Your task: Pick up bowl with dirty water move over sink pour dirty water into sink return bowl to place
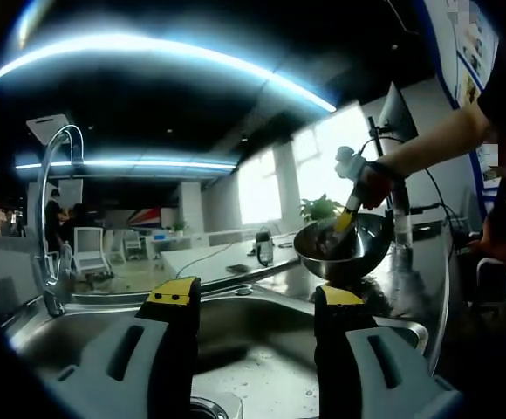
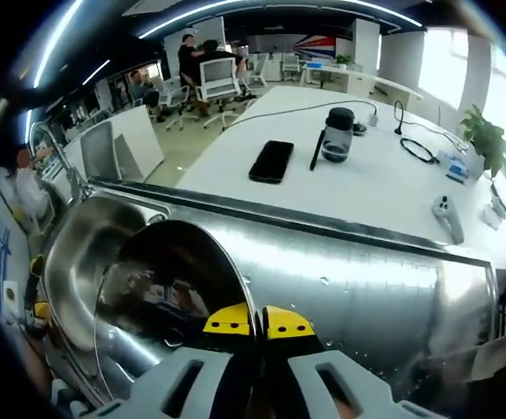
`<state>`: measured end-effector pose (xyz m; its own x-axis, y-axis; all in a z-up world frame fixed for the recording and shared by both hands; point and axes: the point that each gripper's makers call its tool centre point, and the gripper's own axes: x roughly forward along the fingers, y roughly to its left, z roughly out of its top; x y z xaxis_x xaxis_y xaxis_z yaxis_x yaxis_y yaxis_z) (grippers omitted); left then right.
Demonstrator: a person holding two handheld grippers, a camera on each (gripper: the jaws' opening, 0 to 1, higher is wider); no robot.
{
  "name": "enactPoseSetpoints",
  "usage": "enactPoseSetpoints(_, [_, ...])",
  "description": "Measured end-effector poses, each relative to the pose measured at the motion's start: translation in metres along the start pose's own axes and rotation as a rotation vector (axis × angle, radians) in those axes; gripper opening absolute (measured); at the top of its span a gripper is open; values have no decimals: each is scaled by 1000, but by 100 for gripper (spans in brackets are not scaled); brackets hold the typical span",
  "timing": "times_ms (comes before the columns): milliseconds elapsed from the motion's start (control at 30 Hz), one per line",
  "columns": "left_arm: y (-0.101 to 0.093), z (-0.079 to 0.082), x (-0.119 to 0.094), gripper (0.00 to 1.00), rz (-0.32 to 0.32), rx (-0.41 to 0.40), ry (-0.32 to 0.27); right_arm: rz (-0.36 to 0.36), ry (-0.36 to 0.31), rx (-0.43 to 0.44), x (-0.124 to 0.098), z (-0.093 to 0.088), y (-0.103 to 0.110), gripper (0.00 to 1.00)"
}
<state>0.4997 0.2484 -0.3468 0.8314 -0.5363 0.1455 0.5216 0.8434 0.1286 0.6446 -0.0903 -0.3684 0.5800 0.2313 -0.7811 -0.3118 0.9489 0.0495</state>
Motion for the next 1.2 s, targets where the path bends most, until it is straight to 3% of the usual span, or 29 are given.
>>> enactPoseSetpoints(433, [0, 1, -1, 50, -2, -3, -3, 15, -3, 108, 2, -20, -16, 0])
enactPoseSetpoints(933, [-2, -1, 1, 50, -12, 4, 4, -6, -11, 167, 2, -40, -21, 0])
enactPoseSetpoints(1200, [-2, -1, 1, 50, -13, 4, 6, -12, -58, 121, 2, -39, -18, 0])
